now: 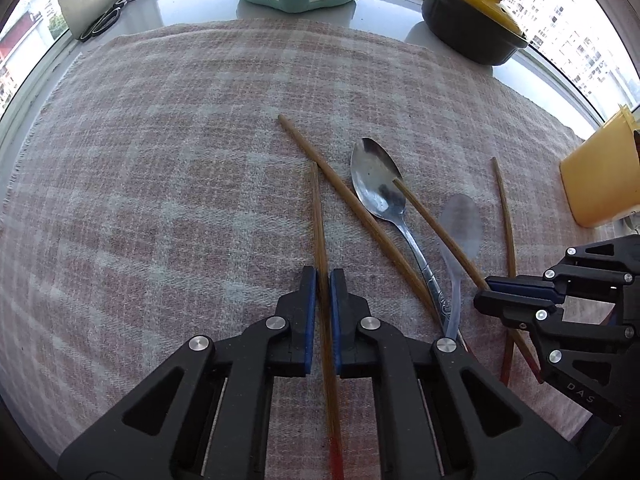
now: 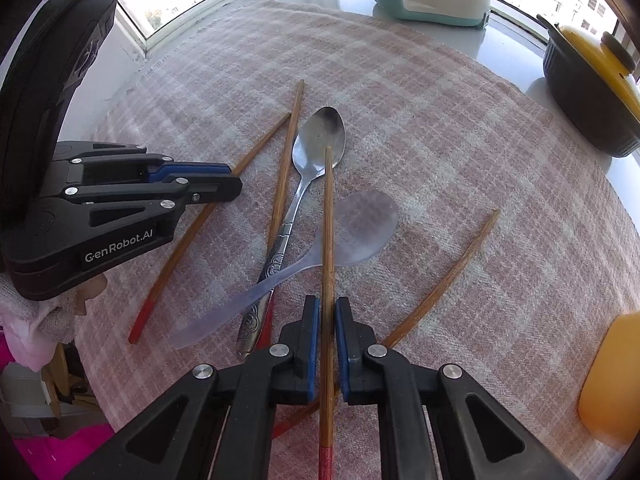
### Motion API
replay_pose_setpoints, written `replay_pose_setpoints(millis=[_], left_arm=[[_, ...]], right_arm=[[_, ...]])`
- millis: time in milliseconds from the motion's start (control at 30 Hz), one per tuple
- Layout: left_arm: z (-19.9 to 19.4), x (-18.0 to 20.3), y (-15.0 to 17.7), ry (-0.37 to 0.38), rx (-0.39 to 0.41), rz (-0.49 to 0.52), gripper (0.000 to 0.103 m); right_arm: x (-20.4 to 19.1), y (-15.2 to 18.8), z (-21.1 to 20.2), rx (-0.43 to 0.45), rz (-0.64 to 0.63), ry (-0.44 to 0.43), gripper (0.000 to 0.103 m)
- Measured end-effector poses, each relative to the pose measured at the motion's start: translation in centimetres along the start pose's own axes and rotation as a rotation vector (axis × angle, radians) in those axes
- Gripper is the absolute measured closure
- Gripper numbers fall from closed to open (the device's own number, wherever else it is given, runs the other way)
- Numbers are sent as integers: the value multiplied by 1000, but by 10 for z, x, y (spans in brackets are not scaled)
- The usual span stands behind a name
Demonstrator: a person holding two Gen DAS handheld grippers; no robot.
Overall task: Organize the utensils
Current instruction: 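Grasp a wooden chopstick with the right tool while the left tool grasps another chopstick, then carry both chopsticks with both tools over the yellow caddy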
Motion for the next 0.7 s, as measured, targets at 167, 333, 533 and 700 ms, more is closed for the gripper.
replay_pose_setpoints(millis=[167, 333, 533, 700], left_arm=[[-17, -14, 12, 48, 39, -70, 99], [-42, -20, 20, 86, 102, -120, 99], [-80, -21, 28, 141, 197, -170, 99], [-103, -8, 27, 195, 254, -183, 99]], right_arm=[[-2, 4, -9, 31, 19, -13, 99], [1, 10, -27, 85, 57, -12, 99], [7, 27, -61, 190, 120, -18, 99], [10, 43, -91, 284, 165, -1, 99]])
Point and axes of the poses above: each gripper's, at about its wrist camera, not at the fingertips, and z roughly the way its jaws point, x to its right, y to its underside, the point moved 3 cm from there along z, roughly the way its jaws point, and after that the axes turned 1 degree about -z, right-handed, at the moved point
